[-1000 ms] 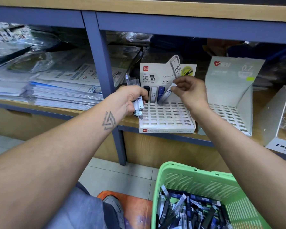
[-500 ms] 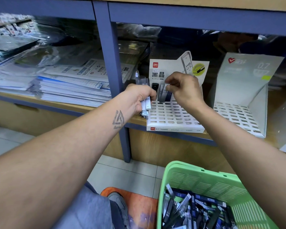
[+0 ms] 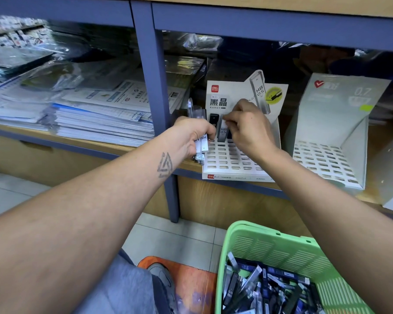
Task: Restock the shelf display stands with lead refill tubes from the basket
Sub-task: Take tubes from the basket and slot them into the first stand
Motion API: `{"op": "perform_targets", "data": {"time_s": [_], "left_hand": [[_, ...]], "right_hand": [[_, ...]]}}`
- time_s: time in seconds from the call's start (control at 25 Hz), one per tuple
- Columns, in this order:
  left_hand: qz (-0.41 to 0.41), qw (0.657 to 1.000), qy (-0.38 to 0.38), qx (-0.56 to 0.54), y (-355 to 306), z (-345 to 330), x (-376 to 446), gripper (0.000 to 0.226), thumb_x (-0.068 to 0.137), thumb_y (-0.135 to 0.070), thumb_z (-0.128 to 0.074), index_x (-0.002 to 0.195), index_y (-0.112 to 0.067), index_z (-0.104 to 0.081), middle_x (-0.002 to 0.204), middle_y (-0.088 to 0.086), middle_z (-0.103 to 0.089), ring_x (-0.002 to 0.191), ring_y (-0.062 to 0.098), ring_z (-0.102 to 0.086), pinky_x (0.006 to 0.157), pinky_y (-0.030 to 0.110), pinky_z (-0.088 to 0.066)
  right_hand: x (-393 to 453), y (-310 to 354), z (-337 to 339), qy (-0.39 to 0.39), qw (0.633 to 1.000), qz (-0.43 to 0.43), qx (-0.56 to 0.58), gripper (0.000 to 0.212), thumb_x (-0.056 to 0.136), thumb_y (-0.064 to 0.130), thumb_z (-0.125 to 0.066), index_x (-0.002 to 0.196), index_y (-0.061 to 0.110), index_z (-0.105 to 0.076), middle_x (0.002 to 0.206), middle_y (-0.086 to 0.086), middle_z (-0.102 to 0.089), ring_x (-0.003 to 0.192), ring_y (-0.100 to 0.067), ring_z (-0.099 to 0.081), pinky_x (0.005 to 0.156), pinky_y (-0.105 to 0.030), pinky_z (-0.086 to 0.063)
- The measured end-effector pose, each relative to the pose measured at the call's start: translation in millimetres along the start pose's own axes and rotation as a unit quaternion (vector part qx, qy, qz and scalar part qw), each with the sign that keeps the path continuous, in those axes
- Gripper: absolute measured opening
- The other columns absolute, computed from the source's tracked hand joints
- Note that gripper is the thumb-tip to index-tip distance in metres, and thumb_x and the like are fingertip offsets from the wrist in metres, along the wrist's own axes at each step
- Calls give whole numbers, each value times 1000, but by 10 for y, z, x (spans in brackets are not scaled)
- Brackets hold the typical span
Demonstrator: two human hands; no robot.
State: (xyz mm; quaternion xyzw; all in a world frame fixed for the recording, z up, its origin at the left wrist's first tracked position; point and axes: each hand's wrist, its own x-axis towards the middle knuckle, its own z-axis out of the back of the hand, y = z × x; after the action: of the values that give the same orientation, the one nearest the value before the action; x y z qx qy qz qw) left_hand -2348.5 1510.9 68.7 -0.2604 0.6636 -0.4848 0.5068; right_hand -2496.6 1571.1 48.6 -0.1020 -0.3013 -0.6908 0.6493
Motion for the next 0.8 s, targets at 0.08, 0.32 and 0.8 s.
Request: {"op": "perform_targets", "data": {"time_s": [0.08, 0.32, 0.8], "left_hand": [[4, 1000, 8, -5, -8, 1, 19, 67, 45, 7, -65, 111, -3, -58, 84, 15, -57, 62, 26, -59, 52, 35, -54], [-1, 999, 35, -34, 13, -14, -8, 53, 60, 8, -75, 111, 7, -64, 100, 24, -69, 73, 38, -72, 61, 48, -60], [-25, 990, 80, -111, -3, -134, -234, 56, 68, -10, -88, 117, 4, -66, 99, 24, -74, 76, 42, -73, 53, 51, -56]], "right_hand": [[-24, 32, 33, 10, 999, 7, -48, 30, 97, 12, -59, 124, 12, -72, 107, -9, -61, 105, -31, -57, 75, -36, -47], [-187, 352, 374, 166, 854, -236, 434, 16, 91, -1, -58, 104, 9, -56, 79, -24, -71, 62, -32, -67, 51, -30, -51], [-296, 286, 435, 196, 747, -307, 557, 46, 87, -12, -68, 129, -1, -52, 73, -17, -72, 73, -30, -75, 70, -31, -64]]}}
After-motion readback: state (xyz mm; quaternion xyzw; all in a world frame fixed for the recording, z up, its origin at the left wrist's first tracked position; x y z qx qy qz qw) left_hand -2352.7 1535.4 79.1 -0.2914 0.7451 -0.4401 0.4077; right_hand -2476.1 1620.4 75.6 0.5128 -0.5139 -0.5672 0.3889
